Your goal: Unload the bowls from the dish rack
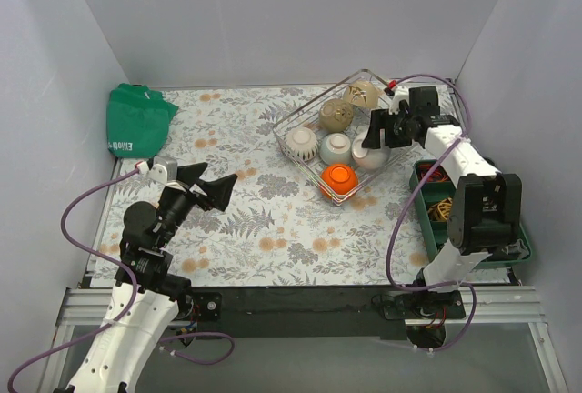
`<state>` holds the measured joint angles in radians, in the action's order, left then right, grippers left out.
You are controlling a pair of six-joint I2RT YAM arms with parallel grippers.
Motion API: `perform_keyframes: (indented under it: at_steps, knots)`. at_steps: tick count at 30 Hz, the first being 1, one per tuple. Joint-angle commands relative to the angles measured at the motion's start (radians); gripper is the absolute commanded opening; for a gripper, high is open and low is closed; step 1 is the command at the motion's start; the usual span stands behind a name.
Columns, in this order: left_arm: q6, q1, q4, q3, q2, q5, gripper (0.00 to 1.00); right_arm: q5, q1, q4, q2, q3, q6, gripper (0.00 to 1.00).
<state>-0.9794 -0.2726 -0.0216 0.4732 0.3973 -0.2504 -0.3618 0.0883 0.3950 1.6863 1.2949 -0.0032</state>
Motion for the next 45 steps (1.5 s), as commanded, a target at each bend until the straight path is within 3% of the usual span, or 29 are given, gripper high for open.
perform_keyframes:
  at_steps: [1,5,17,24,30,38,45]
  knots:
    - [0.016,-0.007,0.003,-0.001,-0.005,0.01,0.98,0.038,0.034,0.001,-0.069,-0.014,0.006,0.23]
    - [0.016,-0.007,0.005,-0.001,0.003,0.013,0.98,0.096,0.083,0.002,-0.105,-0.022,-0.026,0.21]
    - [-0.024,-0.008,0.015,0.011,0.047,0.072,0.98,0.492,0.318,-0.107,-0.292,-0.088,-0.196,0.14]
    - [-0.163,-0.008,0.097,0.076,0.141,0.149,0.98,0.606,0.496,-0.29,-0.436,-0.212,-0.388,0.17]
    - [-0.252,-0.008,0.267,0.195,0.259,0.215,0.98,0.73,0.672,-0.495,-0.523,-0.353,-0.553,0.17]
    - [-0.324,-0.008,0.428,0.338,0.414,0.227,0.98,0.898,0.927,-0.661,-0.481,-0.397,-0.727,0.21]
    - [-0.34,-0.008,0.534,0.455,0.541,0.119,0.98,1.009,1.108,-0.901,-0.381,-0.463,-0.915,0.21]
